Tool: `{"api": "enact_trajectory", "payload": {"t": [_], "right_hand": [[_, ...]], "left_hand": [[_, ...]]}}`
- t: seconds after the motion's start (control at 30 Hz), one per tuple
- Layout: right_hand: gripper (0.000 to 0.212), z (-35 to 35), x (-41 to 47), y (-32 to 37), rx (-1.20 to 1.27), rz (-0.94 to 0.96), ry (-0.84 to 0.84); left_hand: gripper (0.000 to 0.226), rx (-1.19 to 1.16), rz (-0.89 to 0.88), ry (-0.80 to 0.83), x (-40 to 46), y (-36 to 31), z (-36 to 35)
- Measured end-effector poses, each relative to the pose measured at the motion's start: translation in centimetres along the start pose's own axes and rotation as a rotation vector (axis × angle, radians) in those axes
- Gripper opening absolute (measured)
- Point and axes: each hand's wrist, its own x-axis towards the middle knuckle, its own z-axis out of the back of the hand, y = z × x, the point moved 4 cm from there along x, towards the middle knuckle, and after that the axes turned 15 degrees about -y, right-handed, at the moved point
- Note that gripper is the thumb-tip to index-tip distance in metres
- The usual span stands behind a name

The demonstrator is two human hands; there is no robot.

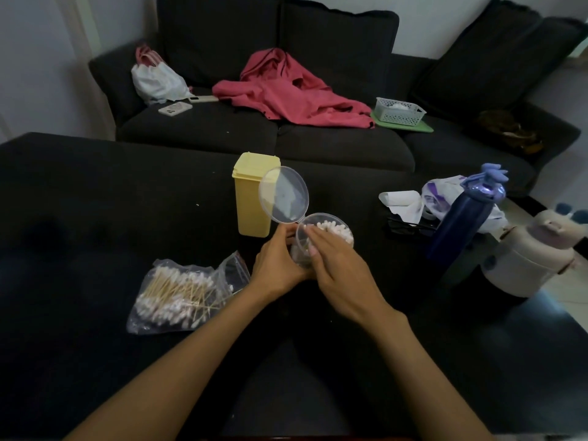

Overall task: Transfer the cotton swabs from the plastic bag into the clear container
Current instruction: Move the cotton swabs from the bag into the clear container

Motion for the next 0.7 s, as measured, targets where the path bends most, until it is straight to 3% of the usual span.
{"api": "enact_trajectory", "payload": {"t": [0.13, 0.23, 0.37, 0.53, 0.7], "right_hand": [[0.043, 0.3, -0.6, -0.7, -0.117, 0.080, 0.046], [0.041, 0.6, -0.8, -1.3, -0.047, 0.017, 0.117], [0.044, 0.4, -0.7, -2.7, 0.011, -0.025, -0.008], [0.044, -0.3, -1.3, -3.4, -0.049, -0.014, 0.057], [0.043, 1.5, -0.1, -2.4, -0.006, 0.003, -0.251]], "left_hand": [[0.082, 0.011, 0.052, 0.071, 0.6, 0.6, -0.7], [0.083, -0.007, 0.077, 0.139, 0.6, 1.0, -1.6], [0.083, -0.088, 0.122, 0.209, 0.5, 1.5, -2.6], [0.089, -0.059, 0.166, 0.254, 0.4, 1.8, -2.6], [0.082, 0.293, 0.117, 0.374, -0.3, -0.4, 0.9]]}}
